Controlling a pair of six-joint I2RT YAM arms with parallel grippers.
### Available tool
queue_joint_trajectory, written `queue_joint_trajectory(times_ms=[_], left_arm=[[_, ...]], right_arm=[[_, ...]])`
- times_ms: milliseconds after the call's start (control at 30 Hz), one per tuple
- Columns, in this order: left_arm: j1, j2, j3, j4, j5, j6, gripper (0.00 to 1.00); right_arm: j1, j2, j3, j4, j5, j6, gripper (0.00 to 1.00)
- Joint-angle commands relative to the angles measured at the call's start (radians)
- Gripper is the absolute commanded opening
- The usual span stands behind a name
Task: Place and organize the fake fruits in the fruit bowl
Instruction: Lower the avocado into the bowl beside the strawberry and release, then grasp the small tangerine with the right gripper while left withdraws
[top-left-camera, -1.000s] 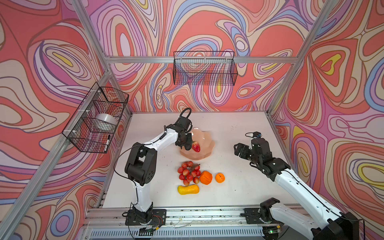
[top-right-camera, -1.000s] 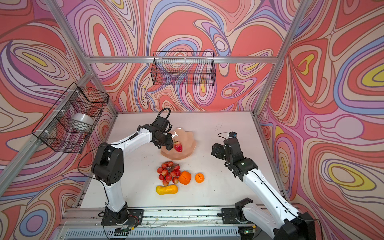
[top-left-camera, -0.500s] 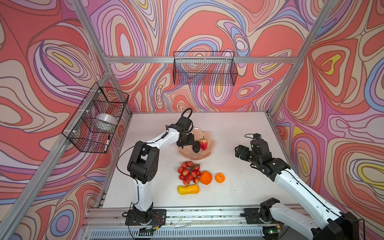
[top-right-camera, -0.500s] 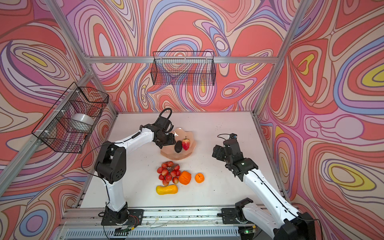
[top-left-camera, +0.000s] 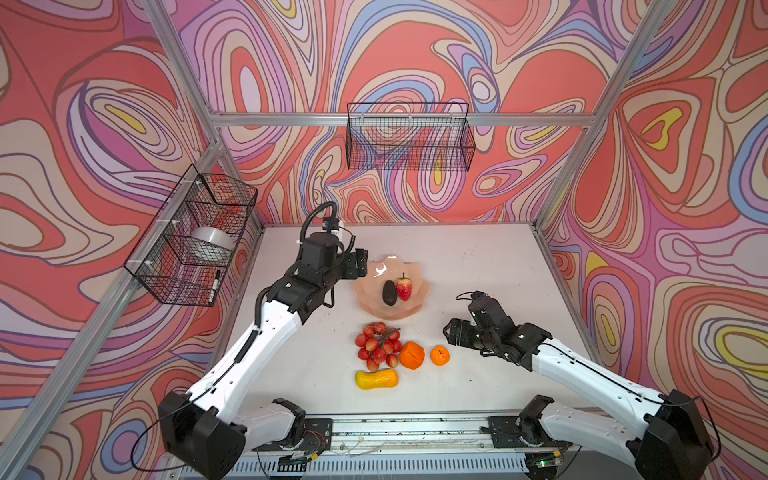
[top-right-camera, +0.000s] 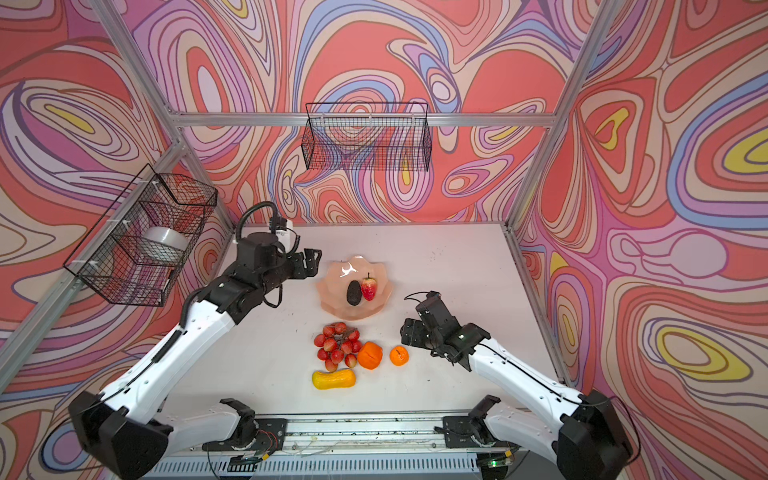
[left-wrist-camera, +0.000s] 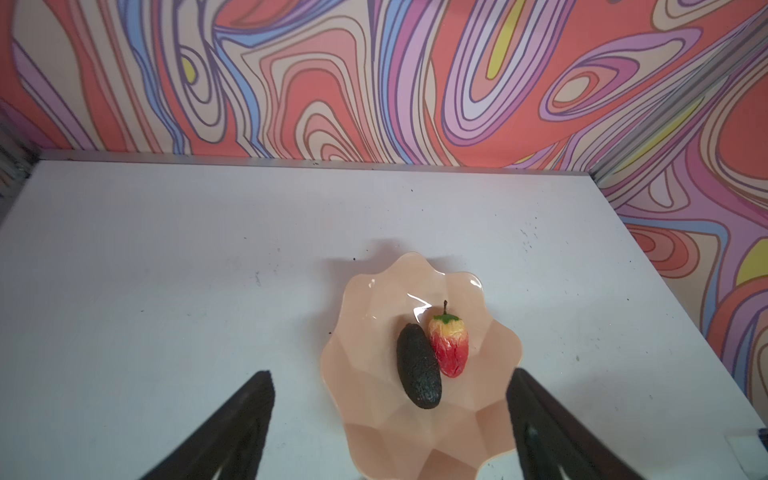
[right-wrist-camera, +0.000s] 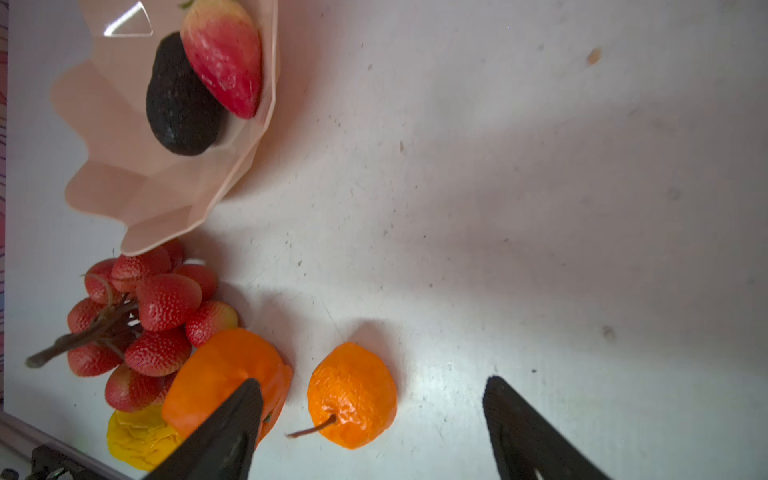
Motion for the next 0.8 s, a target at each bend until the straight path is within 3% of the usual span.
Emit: queue_joint_trajectory(times_ms=[0,167,333,500,600,767], left_arm=[[0.015,-0.086,-0.166,0.179,-0.142,0.084,0.97],[0.099,-0.157,-0.298,0.245,-0.099,-0.025,1.00],[0.127,-0.127,-0.269,0.210,-0.036,-0.075,1.00],[0.152,-0.124,-0.249,0.182,0.014,-0.108,1.00],[0.168,-0.138,-0.254,0.182,0.032,-0.119,1.00],[0.173,-0.143,-0.253,0.178,0.062,-0.123,1.00]], right_arm=[[0.069,0.040,-0.029,0.020,0.035,0.122,0.86],[0.157,0.137,0.000,0.024,0.095,0.192,0.86],[0.199,0.233,0.015,0.041,0.141,0.256,0.84],[0.208,0.298,0.029,0.087,0.163,0.299,0.70],[0.209,0.312,0.040,0.071,0.183,0.317,0.55],[0.210,0.228,0.070,-0.020,0.259,0.306,0.42]])
